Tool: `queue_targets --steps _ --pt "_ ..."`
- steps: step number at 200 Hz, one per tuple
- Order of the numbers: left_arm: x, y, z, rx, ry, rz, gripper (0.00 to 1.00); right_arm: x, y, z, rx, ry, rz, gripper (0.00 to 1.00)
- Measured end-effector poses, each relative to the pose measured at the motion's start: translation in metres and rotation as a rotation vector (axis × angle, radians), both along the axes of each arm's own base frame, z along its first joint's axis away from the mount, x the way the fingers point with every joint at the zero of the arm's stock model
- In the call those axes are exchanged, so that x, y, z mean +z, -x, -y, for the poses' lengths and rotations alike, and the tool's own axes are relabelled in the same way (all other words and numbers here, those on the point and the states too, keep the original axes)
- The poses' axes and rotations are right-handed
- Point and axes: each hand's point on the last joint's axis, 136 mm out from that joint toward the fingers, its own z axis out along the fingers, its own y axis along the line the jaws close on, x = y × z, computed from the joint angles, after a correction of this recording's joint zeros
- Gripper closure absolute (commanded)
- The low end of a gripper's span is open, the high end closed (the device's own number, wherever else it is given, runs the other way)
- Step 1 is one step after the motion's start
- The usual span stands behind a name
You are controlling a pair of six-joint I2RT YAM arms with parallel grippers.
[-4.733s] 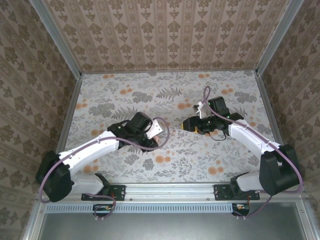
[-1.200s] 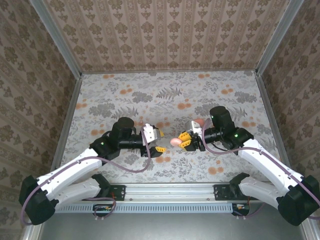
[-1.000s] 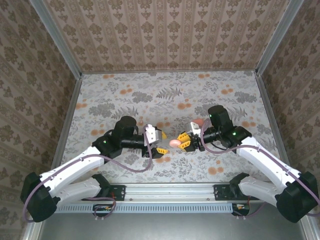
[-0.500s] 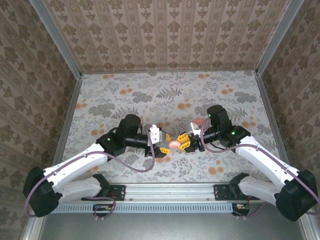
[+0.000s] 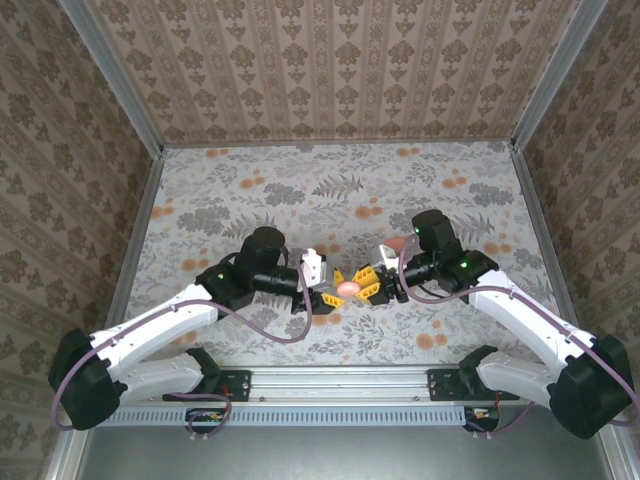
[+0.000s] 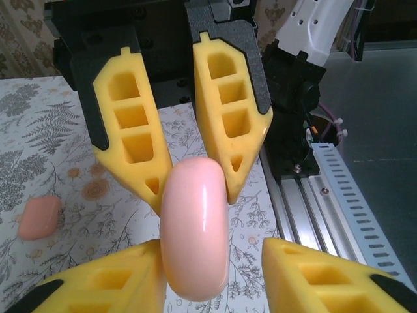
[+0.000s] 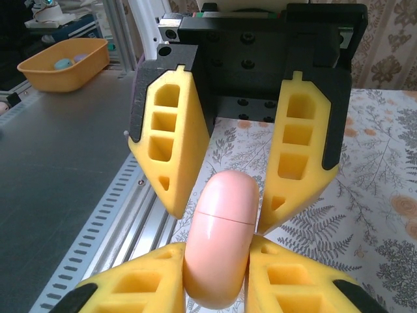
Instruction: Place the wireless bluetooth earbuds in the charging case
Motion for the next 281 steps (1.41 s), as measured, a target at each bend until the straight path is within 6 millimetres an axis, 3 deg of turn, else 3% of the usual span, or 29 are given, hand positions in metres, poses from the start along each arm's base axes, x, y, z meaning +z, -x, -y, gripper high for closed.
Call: queue_targets --steps 71,125,180,238,281 --pt "0.003 -0.003 0.003 0.003 -0.007 -0.005 0.77 0.002 0.002 0.0 0.014 -0.01 -0.005 0.74" --pt "0.002 -0.01 -0.003 0.042 -0.084 0.028 0.82 0.007 -0.006 0.004 -0.073 0.018 0.049 0.47" --pt "-0.006 -0.022 -0.016 0.108 -0.242 0.139 0.83 0.031 -0.016 0.021 -0.23 0.092 0.212 0.43" --pt "-0.026 -0.026 -0.025 0.115 -0.359 0.183 0.85 0.005 -0.019 0.006 -0.194 0.177 0.151 0.43" --pt "-0.025 -0.027 -0.022 0.11 -0.37 0.19 0.85 -0.008 -0.018 -0.012 -0.136 0.198 0.105 0.44"
